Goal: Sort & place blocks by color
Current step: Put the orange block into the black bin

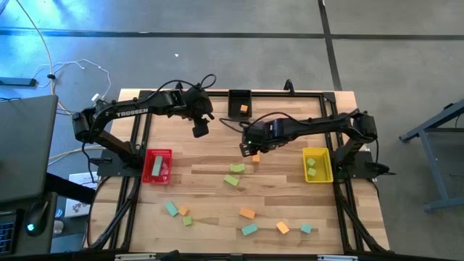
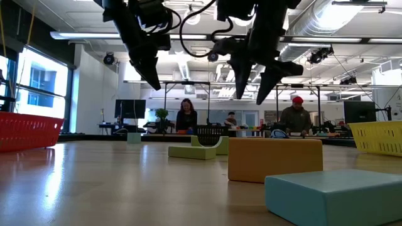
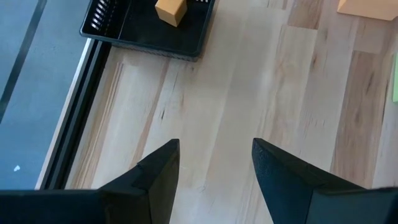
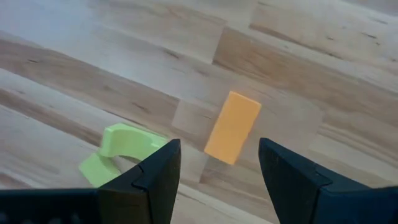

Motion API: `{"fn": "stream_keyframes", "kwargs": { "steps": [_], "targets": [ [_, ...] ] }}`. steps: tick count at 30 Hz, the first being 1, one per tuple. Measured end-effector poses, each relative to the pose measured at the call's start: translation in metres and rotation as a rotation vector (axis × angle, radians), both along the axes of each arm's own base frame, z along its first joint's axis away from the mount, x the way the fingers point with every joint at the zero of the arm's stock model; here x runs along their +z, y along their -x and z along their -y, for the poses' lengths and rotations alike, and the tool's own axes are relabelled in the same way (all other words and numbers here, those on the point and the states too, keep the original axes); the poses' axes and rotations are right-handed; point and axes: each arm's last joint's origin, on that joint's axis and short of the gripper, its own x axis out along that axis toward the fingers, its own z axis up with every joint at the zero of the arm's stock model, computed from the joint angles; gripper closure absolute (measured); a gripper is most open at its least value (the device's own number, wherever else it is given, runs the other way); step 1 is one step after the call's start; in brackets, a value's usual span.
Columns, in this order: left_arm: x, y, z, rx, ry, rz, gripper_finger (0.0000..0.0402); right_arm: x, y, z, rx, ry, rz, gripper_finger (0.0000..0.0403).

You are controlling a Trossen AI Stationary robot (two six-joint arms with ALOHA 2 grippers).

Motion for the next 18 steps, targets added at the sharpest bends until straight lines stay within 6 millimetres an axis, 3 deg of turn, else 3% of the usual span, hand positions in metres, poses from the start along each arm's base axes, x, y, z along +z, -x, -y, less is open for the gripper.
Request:
{"fn": "stream_keyframes", "kwargs": {
  "steps": [18],
  "targets": [
    [0.0,0.0,0.0,-0.013,0.002,-0.003,0.0213,-0.041,-0.015,-0.008,-0.08,-0.008,-0.1,0.0201]
  ]
}}
